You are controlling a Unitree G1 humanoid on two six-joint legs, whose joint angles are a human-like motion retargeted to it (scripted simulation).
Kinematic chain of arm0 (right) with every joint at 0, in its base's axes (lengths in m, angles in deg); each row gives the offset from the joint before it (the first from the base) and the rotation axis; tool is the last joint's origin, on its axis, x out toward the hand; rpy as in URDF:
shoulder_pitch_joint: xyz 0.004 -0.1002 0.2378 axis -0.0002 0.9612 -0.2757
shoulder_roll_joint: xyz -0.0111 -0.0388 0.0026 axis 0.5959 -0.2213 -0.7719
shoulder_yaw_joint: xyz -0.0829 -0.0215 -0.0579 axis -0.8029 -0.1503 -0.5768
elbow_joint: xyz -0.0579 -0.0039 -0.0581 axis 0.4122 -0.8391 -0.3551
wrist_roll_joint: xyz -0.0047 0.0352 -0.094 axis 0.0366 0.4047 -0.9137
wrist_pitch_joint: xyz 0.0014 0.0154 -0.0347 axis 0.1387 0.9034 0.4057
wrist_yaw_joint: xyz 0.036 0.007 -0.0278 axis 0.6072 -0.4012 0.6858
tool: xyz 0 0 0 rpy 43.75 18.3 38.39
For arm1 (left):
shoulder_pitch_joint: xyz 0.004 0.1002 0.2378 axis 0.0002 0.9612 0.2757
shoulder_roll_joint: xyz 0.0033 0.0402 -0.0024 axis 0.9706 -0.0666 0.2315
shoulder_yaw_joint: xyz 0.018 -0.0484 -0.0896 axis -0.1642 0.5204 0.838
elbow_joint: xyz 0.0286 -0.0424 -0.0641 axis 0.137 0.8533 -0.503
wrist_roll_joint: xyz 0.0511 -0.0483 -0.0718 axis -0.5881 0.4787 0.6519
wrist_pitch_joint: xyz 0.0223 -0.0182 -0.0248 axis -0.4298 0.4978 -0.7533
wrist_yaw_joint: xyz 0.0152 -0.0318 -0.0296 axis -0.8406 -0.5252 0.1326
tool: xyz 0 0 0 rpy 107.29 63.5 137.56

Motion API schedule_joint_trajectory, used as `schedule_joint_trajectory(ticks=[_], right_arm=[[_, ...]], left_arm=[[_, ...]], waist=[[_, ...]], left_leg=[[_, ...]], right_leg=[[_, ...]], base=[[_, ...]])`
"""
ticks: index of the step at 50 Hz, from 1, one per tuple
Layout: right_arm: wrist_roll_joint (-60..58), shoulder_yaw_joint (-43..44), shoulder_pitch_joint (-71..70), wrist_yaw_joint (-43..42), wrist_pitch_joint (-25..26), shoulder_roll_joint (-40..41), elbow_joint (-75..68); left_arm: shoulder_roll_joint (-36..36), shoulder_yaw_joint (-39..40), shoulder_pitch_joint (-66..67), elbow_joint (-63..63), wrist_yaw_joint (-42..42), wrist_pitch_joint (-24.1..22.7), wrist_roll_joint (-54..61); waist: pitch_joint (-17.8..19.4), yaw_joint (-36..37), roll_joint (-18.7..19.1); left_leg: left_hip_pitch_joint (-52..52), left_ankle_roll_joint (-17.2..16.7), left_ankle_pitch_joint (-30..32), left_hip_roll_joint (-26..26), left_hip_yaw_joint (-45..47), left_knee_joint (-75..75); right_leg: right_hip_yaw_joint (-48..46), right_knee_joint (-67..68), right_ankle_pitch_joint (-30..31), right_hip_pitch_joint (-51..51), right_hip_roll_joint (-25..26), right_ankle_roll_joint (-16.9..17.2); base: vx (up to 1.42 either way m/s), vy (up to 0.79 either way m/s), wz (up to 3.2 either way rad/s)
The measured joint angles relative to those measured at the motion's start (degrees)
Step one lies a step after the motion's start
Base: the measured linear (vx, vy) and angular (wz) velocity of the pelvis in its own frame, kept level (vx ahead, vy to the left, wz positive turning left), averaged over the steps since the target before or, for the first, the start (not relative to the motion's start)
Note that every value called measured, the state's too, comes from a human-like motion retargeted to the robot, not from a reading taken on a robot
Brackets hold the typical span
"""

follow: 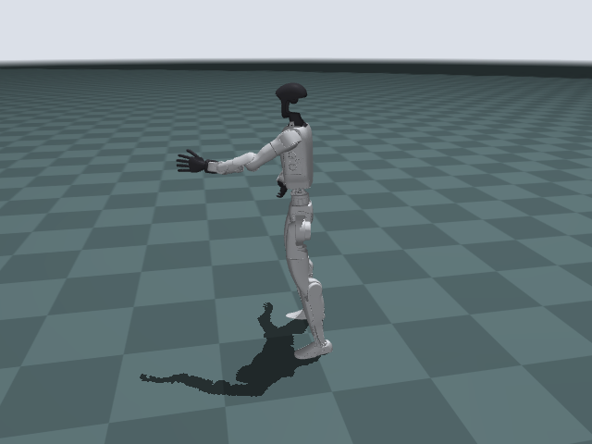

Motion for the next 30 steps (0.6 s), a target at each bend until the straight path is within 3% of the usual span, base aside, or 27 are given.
schedule_joint_trajectory(ticks=[5, 6, 7, 9, 12, 20, 30], right_arm=[[-5.92, 0.60, -3.87, -3.71, -4.85, -7.88, 7.10], [-18.36, -2.70, -4.90, -2.68, 0.67, -11.08, 7.03], [-24.98, -4.22, -6.21, -3.33, 2.80, -13.44, 8.04], [-20.21, -2.22, -9.15, -9.14, -3.41, -15.35, 13.40], [-31.95, -5.97, -13.12, -12.98, -1.77, -20.08, 18.76], [-63.55, -24.03, -31.03, -20.68, 8.28, -30.13, 28.24], [-92.30, -54.84, -60.12, -17.86, 17.48, -30.30, 28.58]], left_arm=[[1.00, -0.18, 0.03, -0.34, -0.48, -0.59, -0.45], [1.19, 0.14, -0.35, -0.24, 0.77, 0.03, -1.64], [1.41, 0.43, -0.55, -0.24, 1.23, 0.26, -2.25], [1.84, 0.63, -0.29, -0.58, -0.30, -0.46, -1.76], [2.06, 0.91, -0.57, -0.65, -0.71, -0.27, -2.86], [1.07, 1.20, -1.08, 0.14, -0.51, -0.53, -4.06], [-1.93, -0.65, -2.48, 0.54, -0.27, -2.27, -5.19]], waist=[[-0.69, 0.20, -0.04], [-0.58, 0.36, 0.02], [-0.56, 0.43, 0.10], [-0.91, 0.41, 0.05], [-1.00, 0.91, -0.29], [-1.14, 2.70, -1.61], [-0.25, 6.19, -3.78]], left_leg=[[0.27, -0.63, -0.05, 0.44, 0.62, 0.00], [0.34, -0.52, -0.07, 0.48, 0.80, -0.01], [0.40, -0.55, -0.07, 0.57, 0.97, -0.03], [0.54, -1.02, -0.05, 0.90, 1.29, -0.05], [0.83, -1.21, -0.03, 1.22, 1.86, -0.09], [1.45, -1.76, 0.09, 1.95, 3.35, -0.23], [1.67, -1.96, 0.50, 2.20, 3.65, -0.41]], right_leg=[[0.39, -0.08, 0.15, -0.03, 0.56, 0.11], [0.56, 0.05, 0.13, -0.15, 0.63, 0.11], [0.70, 0.10, 0.15, -0.22, 0.76, 0.11], [0.88, -0.08, 0.32, -0.18, 1.15, 0.11], [1.33, -0.11, 0.50, -0.23, 1.59, 0.11], [2.57, -0.18, 1.07, -0.54, 2.65, 0.11], [2.75, -0.18, 1.61, -0.56, 2.99, 0.11]], base=[[0.00, 0.00, 0.00], [0.00, 0.00, 0.00], [0.00, 0.00, 0.00], [0.00, 0.00, 0.00], [0.00, 0.00, 0.00], [0.00, 0.00, 0.00], [0.00, 0.00, 0.00]])
